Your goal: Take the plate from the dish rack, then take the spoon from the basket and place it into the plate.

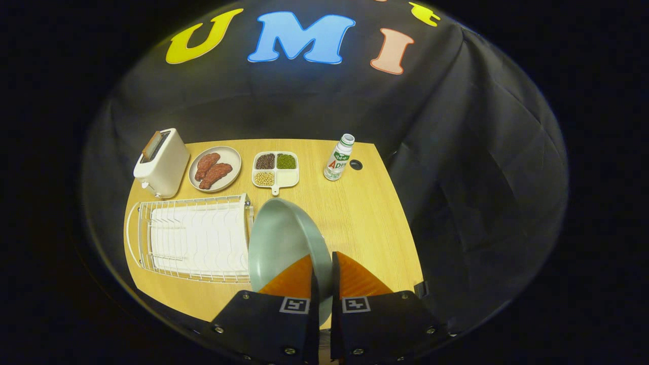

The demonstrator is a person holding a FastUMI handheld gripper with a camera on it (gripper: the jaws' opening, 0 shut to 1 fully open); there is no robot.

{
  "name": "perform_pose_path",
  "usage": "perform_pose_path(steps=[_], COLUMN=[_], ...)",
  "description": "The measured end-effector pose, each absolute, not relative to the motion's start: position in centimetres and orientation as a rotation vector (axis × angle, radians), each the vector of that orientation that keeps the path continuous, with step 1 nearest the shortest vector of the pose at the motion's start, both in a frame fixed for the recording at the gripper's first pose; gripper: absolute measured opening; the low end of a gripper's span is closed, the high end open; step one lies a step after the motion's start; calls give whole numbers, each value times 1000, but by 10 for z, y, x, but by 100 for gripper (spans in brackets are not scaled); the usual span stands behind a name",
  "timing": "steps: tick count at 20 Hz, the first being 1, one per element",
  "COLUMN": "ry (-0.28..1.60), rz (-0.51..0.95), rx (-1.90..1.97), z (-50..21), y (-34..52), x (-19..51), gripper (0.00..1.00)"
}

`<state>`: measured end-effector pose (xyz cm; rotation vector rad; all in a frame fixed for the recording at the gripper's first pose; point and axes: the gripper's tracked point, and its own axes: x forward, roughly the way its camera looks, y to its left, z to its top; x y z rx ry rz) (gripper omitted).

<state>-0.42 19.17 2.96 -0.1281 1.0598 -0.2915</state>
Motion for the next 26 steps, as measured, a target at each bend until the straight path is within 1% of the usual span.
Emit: perform_pose_path(steps=[15, 19, 22, 26], ry=[1117, 1133, 1108, 1169], rz=[-26, 74, 168, 213], rx=[201, 286, 345, 411], z=[-23, -57, -87, -139], y=[159, 168, 180, 185], x=[-77, -103, -116, -139], gripper=[9, 9, 9, 10])
